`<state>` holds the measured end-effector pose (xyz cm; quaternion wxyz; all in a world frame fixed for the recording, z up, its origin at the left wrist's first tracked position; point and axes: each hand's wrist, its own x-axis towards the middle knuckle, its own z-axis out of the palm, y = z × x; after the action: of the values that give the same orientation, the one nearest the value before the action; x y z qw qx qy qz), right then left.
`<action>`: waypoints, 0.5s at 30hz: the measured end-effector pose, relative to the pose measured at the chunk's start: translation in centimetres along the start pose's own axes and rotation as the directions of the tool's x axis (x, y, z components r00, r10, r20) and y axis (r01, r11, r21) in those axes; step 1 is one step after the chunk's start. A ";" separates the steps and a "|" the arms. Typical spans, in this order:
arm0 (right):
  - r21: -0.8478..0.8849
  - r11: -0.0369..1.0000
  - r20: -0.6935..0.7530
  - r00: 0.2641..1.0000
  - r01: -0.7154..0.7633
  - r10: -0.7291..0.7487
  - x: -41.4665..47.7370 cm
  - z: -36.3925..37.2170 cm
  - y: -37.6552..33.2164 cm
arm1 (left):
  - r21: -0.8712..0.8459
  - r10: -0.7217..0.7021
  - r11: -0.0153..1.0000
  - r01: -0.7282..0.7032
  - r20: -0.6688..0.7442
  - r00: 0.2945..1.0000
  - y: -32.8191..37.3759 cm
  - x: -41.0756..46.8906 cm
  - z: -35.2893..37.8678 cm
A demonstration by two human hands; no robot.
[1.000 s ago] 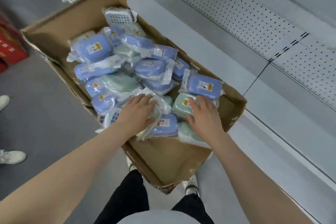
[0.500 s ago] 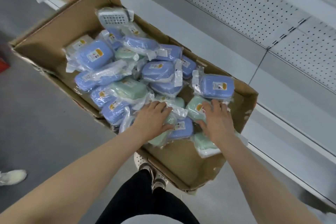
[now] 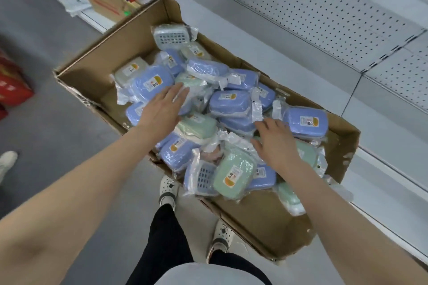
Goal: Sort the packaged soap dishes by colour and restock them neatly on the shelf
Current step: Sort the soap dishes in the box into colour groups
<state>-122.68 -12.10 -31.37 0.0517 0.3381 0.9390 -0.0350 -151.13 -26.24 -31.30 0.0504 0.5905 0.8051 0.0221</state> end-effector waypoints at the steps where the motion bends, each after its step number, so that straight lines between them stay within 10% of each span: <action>1: 0.028 1.000 0.005 1.000 0.011 -0.011 1.0 0.1 -1.4 | -0.014 -0.002 1.000 0.003 0.031 1.000 -0.6 0.4 0.1; 9: 0.268 0.962 0.224 0.975 -0.058 -0.004 5.4 2.3 -9.6 | -0.092 0.256 0.963 -0.255 -0.001 0.967 -4.7 2.9 1.9; 15: 0.051 0.990 0.315 0.943 -0.130 0.108 1.1 3.3 -9.2 | 0.018 0.624 0.780 -0.626 0.055 0.780 -2.1 2.6 3.4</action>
<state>-129.14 -18.78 -34.55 0.1892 0.3860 0.8951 -0.1181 -153.50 -24.52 -35.04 0.0484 0.8250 0.5630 0.0097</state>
